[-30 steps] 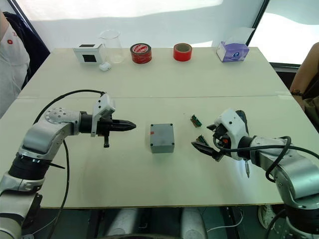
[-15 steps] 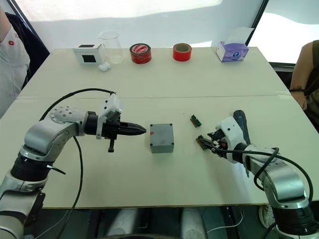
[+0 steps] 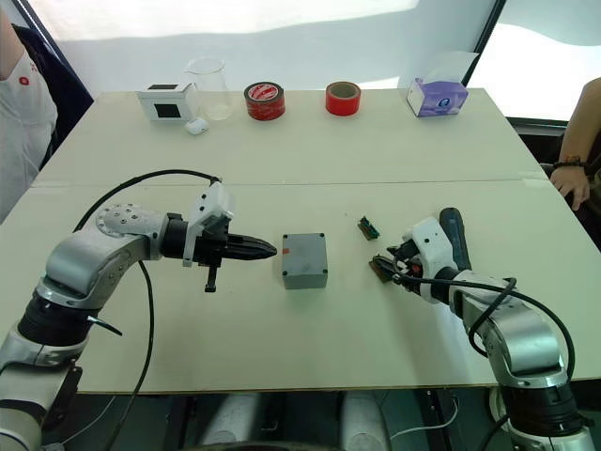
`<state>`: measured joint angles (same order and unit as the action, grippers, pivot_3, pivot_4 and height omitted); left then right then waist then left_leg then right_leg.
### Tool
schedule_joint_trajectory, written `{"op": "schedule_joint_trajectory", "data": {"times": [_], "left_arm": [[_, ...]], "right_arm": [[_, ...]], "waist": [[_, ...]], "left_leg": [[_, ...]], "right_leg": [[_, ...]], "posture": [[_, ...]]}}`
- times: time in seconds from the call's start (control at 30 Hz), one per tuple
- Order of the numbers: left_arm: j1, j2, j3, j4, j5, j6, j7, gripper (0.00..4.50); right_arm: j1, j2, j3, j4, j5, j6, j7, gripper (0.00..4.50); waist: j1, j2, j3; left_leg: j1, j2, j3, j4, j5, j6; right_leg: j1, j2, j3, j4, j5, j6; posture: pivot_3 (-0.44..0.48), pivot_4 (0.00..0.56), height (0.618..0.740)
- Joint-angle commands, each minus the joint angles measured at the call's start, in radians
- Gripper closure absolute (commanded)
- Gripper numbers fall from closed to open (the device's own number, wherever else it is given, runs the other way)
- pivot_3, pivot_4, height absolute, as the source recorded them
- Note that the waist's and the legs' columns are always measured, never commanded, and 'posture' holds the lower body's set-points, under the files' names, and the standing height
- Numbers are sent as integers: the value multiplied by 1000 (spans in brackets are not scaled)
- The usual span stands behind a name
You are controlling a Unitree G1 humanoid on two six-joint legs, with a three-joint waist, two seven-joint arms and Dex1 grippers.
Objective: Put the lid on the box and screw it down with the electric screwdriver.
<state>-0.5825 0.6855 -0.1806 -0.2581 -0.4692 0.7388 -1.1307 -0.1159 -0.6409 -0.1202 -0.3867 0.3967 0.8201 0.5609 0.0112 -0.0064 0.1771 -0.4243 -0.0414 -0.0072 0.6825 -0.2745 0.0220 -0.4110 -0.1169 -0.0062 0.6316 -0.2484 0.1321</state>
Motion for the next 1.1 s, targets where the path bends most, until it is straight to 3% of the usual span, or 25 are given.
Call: {"op": "schedule_joint_trajectory", "data": {"times": [0.03, 0.07, 0.57, 1.1], "left_arm": [[-1, 6, 9, -29, -13, -7, 0, 4500], [0, 7, 10, -29, -13, -8, 0, 4500], [20, 11, 18, -24, -12, -8, 10, 4500], [29, 7, 22, 14, -2, -39, 17, 4500]], "right_arm": [[-11, 13, 3, -5, -2, -27, -5, 4312], [-10, 15, 4, -6, -2, -27, -6, 4465], [12, -9, 20, -62, 5, -37, 28, 4465], [-74, -43, -33, -91, 62, 4, 51, 4465]], "waist": [[0, 0, 0], [0, 0, 0], [0, 0, 0], [0, 0, 0]], "left_leg": [[0, 0, 0, 0, 0, 0], [0, 0, 0, 0, 0, 0], [0, 0, 0, 0, 0, 0], [0, 0, 0, 0, 0, 0]], "right_leg": [[0, 0, 0, 0, 0, 0], [0, 0, 0, 0, 0, 0], [0, 0, 0, 0, 0, 0], [0, 0, 0, 0, 0, 0]], "posture": [[0, 150, 740], [0, 150, 740], [0, 150, 740], [0, 150, 740]]}}
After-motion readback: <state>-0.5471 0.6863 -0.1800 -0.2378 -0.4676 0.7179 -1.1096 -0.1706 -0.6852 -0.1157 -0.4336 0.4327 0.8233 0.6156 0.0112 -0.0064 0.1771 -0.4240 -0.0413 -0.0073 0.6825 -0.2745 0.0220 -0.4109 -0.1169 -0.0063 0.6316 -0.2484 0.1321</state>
